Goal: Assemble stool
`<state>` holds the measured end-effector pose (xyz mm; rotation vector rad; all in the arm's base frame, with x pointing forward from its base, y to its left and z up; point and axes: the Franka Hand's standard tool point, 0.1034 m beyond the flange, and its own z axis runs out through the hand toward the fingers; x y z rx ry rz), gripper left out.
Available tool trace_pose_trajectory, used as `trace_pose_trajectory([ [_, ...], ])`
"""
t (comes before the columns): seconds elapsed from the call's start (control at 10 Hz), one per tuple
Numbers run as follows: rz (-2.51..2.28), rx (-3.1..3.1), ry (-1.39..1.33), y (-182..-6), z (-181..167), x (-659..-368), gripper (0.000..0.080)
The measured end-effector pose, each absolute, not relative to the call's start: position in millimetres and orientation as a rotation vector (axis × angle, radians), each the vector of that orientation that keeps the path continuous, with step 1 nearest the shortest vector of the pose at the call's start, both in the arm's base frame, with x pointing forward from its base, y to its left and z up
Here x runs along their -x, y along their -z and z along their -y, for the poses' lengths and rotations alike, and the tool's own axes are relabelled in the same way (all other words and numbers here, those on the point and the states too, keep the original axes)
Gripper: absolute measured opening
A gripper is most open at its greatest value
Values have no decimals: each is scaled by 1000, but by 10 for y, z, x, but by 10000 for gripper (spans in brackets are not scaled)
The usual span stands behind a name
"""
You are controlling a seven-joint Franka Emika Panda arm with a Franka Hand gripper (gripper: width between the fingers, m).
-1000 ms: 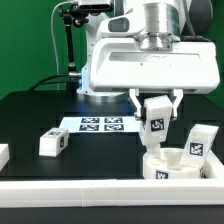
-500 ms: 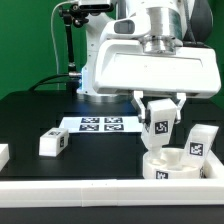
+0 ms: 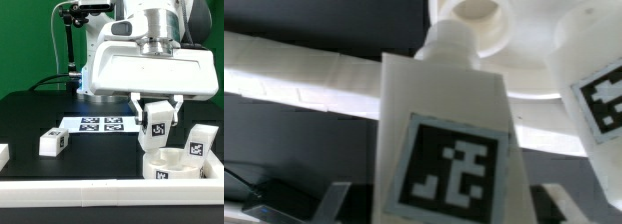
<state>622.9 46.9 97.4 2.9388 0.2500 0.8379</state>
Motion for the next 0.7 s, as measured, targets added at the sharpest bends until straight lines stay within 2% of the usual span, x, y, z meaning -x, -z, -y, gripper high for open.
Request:
trace_pose_trajectory([
  [0.7, -270, -2944, -816, -866, -534, -6183, 325],
])
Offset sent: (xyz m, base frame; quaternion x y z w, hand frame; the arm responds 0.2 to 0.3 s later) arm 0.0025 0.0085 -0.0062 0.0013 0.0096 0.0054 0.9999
